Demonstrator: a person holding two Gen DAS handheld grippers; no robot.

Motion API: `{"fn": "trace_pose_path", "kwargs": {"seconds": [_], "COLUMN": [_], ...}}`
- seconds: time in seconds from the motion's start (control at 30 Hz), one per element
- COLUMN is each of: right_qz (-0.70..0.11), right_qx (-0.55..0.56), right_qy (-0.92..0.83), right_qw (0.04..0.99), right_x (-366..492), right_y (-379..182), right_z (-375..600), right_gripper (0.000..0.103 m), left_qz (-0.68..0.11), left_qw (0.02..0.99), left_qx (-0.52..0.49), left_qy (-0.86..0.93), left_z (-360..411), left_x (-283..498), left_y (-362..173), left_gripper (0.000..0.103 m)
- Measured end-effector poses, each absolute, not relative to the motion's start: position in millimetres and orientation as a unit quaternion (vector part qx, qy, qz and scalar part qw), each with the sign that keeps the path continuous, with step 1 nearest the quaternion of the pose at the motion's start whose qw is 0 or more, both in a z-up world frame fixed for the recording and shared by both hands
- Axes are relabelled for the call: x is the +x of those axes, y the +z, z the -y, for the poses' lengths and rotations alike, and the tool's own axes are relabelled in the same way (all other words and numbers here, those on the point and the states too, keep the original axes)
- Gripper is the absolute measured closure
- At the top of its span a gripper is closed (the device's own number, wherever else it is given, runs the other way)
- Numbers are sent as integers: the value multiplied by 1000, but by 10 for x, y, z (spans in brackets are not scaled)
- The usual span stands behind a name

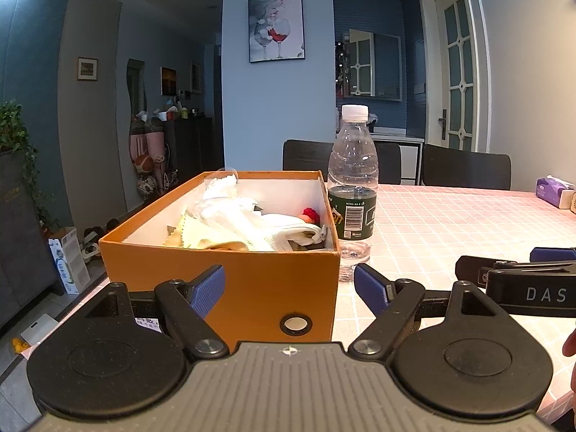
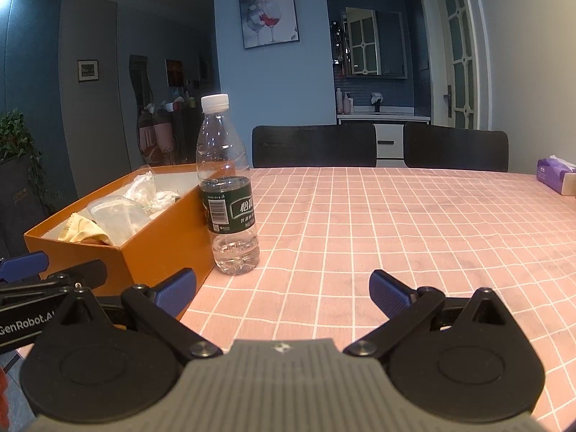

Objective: Organize soft objects

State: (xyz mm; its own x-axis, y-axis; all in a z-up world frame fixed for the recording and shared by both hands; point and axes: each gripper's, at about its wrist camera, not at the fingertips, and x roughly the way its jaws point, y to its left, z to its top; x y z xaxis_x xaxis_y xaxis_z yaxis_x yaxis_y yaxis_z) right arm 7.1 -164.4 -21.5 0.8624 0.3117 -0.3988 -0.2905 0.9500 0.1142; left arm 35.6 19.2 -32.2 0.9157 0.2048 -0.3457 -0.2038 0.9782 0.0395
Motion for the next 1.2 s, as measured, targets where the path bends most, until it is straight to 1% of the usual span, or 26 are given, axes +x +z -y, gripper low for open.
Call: {"fn": "trace_pose_path", "kwargs": {"seconds": [1.2], "right_qz": [-223], "right_qx": [24], "right_qy": [156], "right_qw": [962], "right_x": [87], "right_y": [-263], "right_z": [1605], "right_gripper": [3], "left_qz": [-172], "left_qw": [979], "left_qx": [2], "left_qy": [106], "left_z": [-173], "left_x": [341], "left_y": [-332], "left_gripper": [8]}}
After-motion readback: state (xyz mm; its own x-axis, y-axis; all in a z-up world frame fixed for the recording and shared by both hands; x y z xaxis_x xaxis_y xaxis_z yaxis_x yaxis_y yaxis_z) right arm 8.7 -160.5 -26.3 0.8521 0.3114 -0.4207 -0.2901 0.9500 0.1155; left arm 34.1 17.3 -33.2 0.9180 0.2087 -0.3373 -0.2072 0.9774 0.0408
